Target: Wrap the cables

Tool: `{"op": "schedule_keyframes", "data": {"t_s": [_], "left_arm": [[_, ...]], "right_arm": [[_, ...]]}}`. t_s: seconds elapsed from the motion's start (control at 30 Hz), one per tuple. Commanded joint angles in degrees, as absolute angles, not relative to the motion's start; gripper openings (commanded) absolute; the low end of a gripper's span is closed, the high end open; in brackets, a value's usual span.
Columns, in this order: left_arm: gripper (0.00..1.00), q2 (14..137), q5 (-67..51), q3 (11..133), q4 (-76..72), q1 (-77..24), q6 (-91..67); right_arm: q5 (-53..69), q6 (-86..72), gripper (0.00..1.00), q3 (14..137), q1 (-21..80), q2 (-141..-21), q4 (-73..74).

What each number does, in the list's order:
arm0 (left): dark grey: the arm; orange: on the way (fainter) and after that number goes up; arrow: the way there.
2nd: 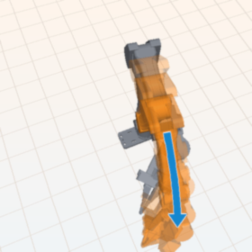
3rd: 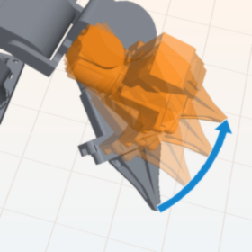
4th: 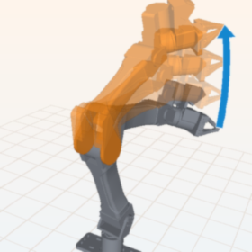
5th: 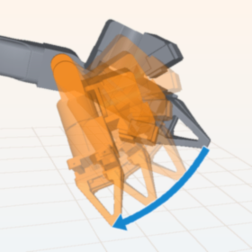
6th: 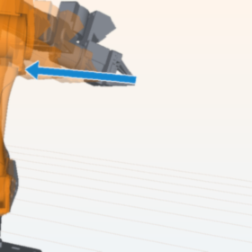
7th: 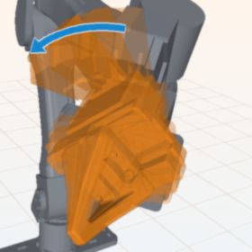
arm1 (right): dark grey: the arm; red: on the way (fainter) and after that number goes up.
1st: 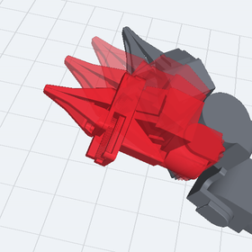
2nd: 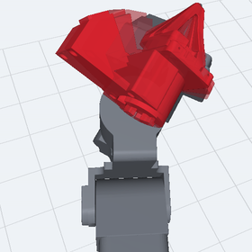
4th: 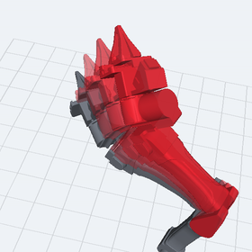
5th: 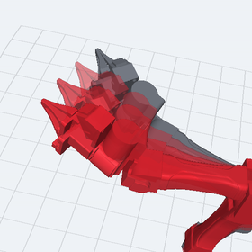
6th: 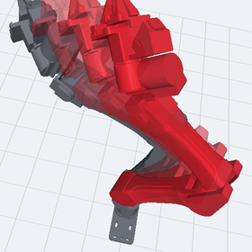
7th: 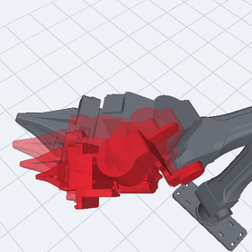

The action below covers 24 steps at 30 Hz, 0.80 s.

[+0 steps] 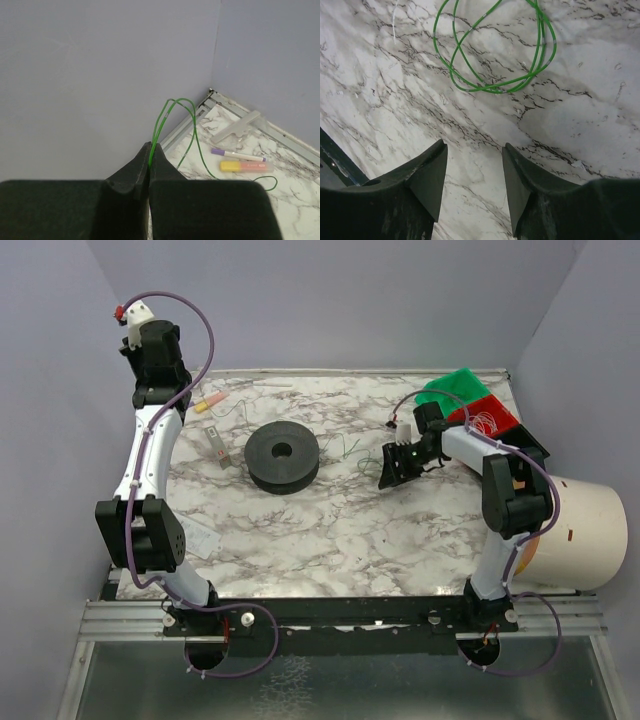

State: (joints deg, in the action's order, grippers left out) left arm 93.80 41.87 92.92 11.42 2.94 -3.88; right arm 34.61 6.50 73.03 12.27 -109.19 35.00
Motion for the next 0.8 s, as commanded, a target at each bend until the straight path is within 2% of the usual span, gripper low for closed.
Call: {"op": "schedule_keyframes", "data": {"t_s": [0.0,0.23,0.77], "left_arm": [[0.0,91.5,40.1,92.0,11.2,3.4,-5.6],[0.0,90.8,40.0,90.7,10.7,3.4,-5.6],[0.0,90.7,39.0,90.4,11.2,3.4,-6.5]], "right_arm": [[32.9,5.2,0.52,72.6,12.2,-110.3,33.2],[25.8,0.5,0.53,74.8,12.1,-112.1,29.3],[23.1,-2.2,0.56,86.8,13.2,-121.7,27.8]]}}
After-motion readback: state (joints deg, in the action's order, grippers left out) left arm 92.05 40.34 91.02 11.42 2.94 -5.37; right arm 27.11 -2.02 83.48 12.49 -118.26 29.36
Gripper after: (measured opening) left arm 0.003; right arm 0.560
